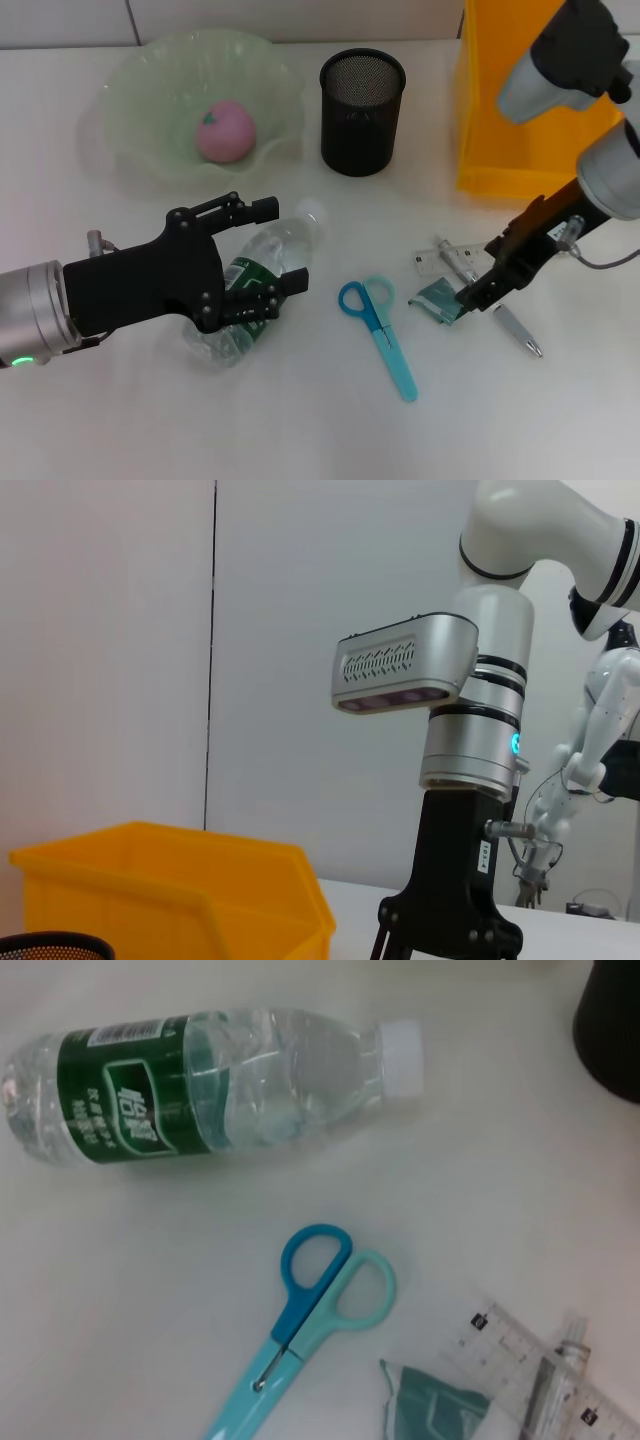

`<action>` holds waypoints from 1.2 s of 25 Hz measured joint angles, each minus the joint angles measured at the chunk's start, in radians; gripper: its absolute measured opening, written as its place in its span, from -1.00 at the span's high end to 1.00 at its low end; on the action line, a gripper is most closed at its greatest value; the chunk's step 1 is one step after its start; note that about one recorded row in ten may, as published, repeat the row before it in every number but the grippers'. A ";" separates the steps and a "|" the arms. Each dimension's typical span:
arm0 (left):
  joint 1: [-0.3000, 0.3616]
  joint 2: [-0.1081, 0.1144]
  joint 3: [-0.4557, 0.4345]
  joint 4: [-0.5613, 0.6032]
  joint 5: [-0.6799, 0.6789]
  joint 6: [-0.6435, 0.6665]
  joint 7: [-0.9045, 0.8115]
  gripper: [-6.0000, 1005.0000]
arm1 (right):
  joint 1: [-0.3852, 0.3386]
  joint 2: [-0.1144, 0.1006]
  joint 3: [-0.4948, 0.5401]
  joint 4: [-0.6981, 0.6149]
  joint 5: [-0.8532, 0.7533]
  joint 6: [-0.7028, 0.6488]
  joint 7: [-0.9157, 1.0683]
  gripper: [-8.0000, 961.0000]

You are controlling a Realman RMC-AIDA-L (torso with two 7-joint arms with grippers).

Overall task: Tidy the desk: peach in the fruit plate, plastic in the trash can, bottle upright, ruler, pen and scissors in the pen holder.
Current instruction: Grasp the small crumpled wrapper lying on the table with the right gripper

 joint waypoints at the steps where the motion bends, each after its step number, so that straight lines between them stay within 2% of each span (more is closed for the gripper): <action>1: 0.000 0.000 0.000 0.000 0.000 -0.001 0.000 -0.62 | 0.004 0.001 -0.005 0.008 0.000 0.004 0.001 -0.70; 12: -0.001 0.000 0.000 0.000 0.002 -0.005 0.001 -0.62 | 0.025 0.004 -0.133 0.065 0.004 0.075 0.056 -0.69; 30: -0.001 -0.001 0.000 0.000 0.002 -0.009 0.002 -0.62 | 0.071 0.004 -0.147 0.202 0.044 0.165 0.076 -0.67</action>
